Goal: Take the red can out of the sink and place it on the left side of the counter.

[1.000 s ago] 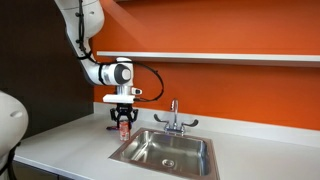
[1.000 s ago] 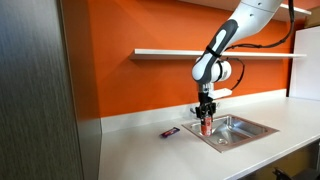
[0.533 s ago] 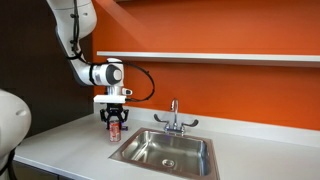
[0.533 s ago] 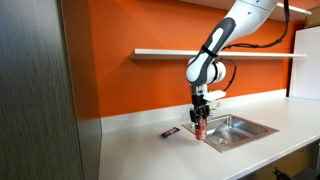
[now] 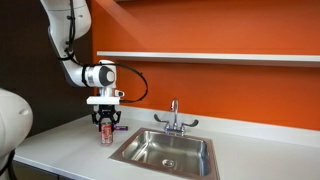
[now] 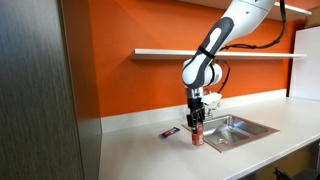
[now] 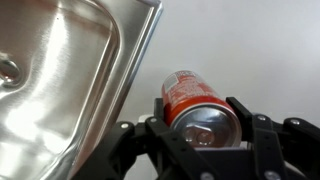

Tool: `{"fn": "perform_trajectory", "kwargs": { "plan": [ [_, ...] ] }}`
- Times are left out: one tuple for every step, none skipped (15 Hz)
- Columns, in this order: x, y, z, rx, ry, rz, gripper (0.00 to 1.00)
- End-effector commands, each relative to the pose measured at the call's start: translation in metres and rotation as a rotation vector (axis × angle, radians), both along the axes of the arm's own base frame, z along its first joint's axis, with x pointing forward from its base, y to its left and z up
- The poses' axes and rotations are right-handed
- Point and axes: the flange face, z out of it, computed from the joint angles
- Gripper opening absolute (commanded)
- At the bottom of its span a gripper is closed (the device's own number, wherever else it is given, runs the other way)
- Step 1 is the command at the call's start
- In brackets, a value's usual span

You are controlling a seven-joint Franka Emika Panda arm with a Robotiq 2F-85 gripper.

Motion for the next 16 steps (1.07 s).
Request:
{"fn": "perform_trajectory", "kwargs": {
  "plan": [
    [-0.004,0.007,0.002,0.019,0.020,0.054,0.38],
    [-0.005,0.008,0.000,0.021,0.025,0.061,0.38],
    [-0.006,0.008,-0.001,0.023,0.028,0.066,0.38],
    [-0.006,0.009,-0.003,0.024,0.031,0.070,0.38],
    [-0.006,0.009,-0.004,0.027,0.033,0.073,0.38],
    [-0.006,0.009,-0.005,0.029,0.036,0.074,0.38],
    [-0.006,0.009,-0.007,0.032,0.038,0.077,0.38],
    [-0.006,0.008,-0.008,0.034,0.040,0.077,0.38],
    [-0.006,0.008,-0.009,0.037,0.043,0.077,0.38],
    [-0.007,0.008,-0.010,0.041,0.046,0.076,0.38],
    [-0.007,0.008,-0.011,0.043,0.048,0.075,0.38],
    [-0.007,0.008,-0.011,0.046,0.050,0.075,0.38],
    [-0.007,0.008,-0.012,0.047,0.051,0.075,0.38],
    [-0.007,0.007,-0.012,0.047,0.052,0.075,0.38],
    [-0.007,0.007,-0.013,0.048,0.054,0.075,0.38],
    [-0.007,0.007,-0.013,0.048,0.054,0.075,0.38]
  ]
}}
